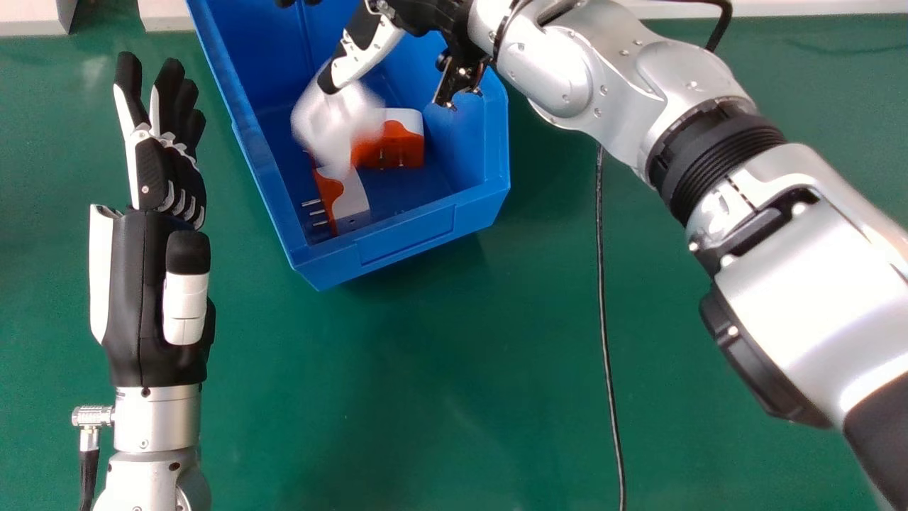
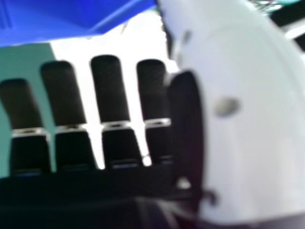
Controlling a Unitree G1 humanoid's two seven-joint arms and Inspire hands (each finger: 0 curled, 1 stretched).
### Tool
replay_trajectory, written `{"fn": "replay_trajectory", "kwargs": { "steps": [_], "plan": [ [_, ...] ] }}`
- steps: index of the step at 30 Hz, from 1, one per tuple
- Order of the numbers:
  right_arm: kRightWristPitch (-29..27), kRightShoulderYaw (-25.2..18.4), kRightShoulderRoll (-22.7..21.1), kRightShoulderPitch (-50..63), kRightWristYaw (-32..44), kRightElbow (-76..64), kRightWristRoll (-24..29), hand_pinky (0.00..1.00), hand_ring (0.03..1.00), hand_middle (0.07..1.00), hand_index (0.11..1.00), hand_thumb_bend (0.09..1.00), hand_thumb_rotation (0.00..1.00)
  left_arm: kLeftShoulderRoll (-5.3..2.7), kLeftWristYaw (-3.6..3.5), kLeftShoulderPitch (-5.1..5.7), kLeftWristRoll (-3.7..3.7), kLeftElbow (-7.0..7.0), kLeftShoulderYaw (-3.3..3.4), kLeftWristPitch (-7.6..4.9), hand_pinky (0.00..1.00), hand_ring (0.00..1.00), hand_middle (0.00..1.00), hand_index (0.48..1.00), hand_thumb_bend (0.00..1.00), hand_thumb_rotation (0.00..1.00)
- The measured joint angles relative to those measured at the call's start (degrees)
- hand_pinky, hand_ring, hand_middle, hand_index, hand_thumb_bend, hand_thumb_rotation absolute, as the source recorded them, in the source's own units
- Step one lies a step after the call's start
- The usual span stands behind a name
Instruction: Pick all objects and put in blue box
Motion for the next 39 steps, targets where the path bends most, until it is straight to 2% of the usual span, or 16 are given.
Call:
{"fn": "replay_trajectory", "kwargs": {
  "steps": [5, 12, 16, 19, 22, 23, 27, 28, 31, 33, 36, 39],
  "plan": [
    [2.7, 0.7, 1.1, -0.1, -1.1, 0.8, -0.4, 0.40, 0.426, 0.485, 0.502, 0.520, 0.00, -0.02, 0.46, -0.01, 0.16, -0.02, -0.03, -0.02, 1.00, 1.00, 1.00, 1.000, 0.96, 0.96],
    [4.9, 2.4, 2.3, -0.5, -2.3, 1.8, -2.1, 0.40, 0.431, 0.485, 0.497, 0.520, 0.00, -0.07, 0.49, 0.01, 0.15, -0.19, -0.18, -0.03, 1.00, 1.00, 1.00, 1.000, 0.96, 0.96],
    [5.0, 2.2, 2.4, -0.6, 0.2, 1.8, -1.8, 0.40, 0.421, 0.477, 0.513, 0.519, 0.00, -0.07, 0.46, 0.01, 0.08, -0.20, -0.16, -0.05, 1.00, 1.00, 1.00, 1.000, 0.96, 0.96],
    [5.4, 2.0, 2.4, -0.7, 4.9, 1.8, -1.5, 0.41, 0.475, 0.562, 0.598, 0.736, 0.03, -0.06, 0.46, 0.01, 0.09, -0.13, -0.14, -0.09, 1.00, 1.00, 1.00, 1.000, 0.96, 0.96],
    [4.8, 0.9, 2.2, -0.8, 10.2, 1.8, 0.5, 0.51, 0.579, 0.649, 0.668, 0.851, 0.12, -0.05, 0.41, 0.01, 0.05, -0.03, -0.12, -0.10, 1.00, 1.00, 1.00, 1.000, 0.96, 0.96],
    [4.0, 0.4, 1.9, -0.8, 11.1, 1.7, 1.0, 0.51, 0.579, 0.649, 0.668, 0.851, 0.12, -0.03, 0.40, 0.01, 0.02, -0.03, -0.12, -0.11, 1.00, 1.00, 1.00, 1.000, 0.96, 0.96],
    [-1.5, -2.0, -0.4, -0.6, 12.6, -0.3, 4.2, 0.62, 0.694, 0.734, 0.748, 0.937, 0.41, 0.03, 0.39, 0.01, -0.04, -0.08, -0.06, -0.12, 1.00, 1.00, 1.00, 1.000, 0.96, 0.96],
    [-3.7, -2.7, -1.5, -0.1, 12.6, -1.4, 5.0, 0.62, 0.694, 0.734, 0.748, 0.937, 0.41, 0.03, 0.39, 0.03, -0.04, -0.10, -0.06, -0.14, 1.00, 1.00, 1.00, 1.000, 0.96, 0.96],
    [-11.4, -4.4, -5.0, 3.2, 12.0, -5.3, 7.2, 0.67, 0.736, 0.766, 0.789, 0.940, 0.62, 0.04, 0.43, 0.12, -0.06, -0.15, 0.01, -0.24, 1.00, 1.00, 1.00, 1.000, 0.97, 0.96],
    [-15.8, -5.6, -7.1, 6.6, 11.9, -8.0, 8.7, 0.69, 0.756, 0.782, 0.813, 0.939, 0.72, 0.05, 0.46, 0.13, -0.05, -0.14, 0.09, -0.29, 1.00, 1.00, 1.00, 1.000, 0.98, 0.96],
    [-23.6, -9.6, -10.9, 15.1, 11.7, -14.0, 13.9, 0.70, 0.767, 0.790, 0.825, 0.928, 0.77, 0.06, 0.52, 0.20, -0.04, -0.05, 0.19, -0.52, 1.00, 1.00, 1.00, 1.000, 0.98, 0.96],
    [-25.8, -13.1, -14.7, 22.3, 11.7, -20.2, 16.9, 0.70, 0.775, 0.798, 0.833, 0.913, 0.82, 0.07, 0.62, 0.15, -0.01, 0.06, 0.25, -0.66, 1.00, 1.00, 1.00, 1.000, 0.98, 0.96]
  ]
}}
